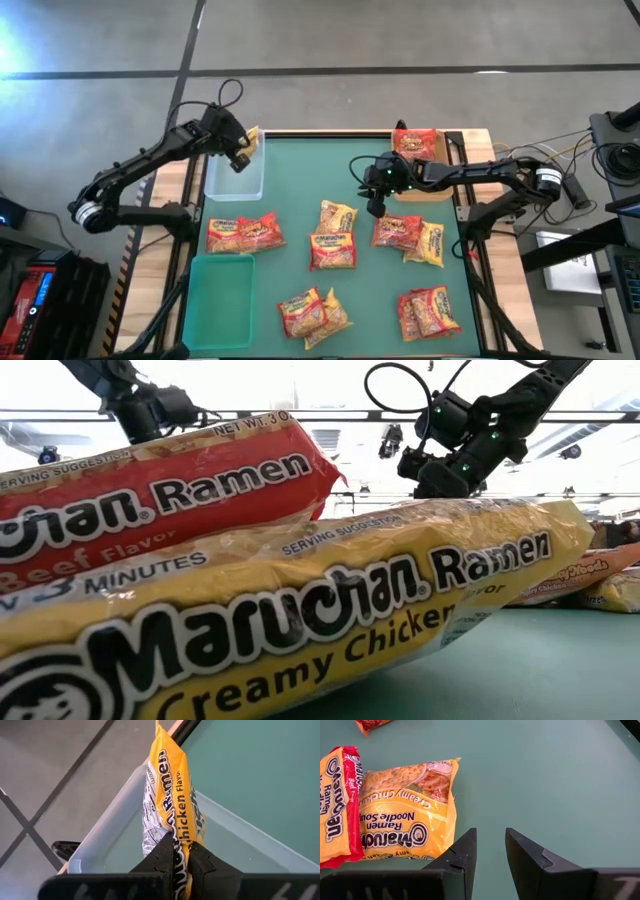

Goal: Sort Maruchan noodles
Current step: Put the yellow noodle pack into the transparent bin

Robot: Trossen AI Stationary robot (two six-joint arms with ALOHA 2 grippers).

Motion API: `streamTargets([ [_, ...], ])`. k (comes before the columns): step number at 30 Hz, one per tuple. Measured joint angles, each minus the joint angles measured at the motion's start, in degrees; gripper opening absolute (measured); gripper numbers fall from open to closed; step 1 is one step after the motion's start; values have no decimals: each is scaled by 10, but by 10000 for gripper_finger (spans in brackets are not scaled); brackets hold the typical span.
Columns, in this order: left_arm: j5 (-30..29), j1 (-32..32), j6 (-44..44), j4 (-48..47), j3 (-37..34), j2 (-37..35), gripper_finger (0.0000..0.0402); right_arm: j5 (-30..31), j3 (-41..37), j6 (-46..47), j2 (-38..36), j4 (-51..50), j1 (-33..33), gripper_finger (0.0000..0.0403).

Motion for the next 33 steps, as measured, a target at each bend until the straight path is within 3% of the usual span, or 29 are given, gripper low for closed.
streamTargets([
  [7,-4,17,15,57,-24,39,1,0,0,2,0,0,0,93],
  [9,-37,23,5,71,-24,55,1,0,0,5,0,0,0,93],
  [14,-188,30,-24,95,-24,94,8,0,0,5,0,0,0,93],
  [20,-204,32,-34,98,-24,135,23,0,0,4,0,0,0,93],
  [27,-330,36,-62,109,-24,179,54,0,0,3,0,0,0,93],
  [33,-355,36,-87,142,-24,197,90,1,0,3,0,0,0,93],
])
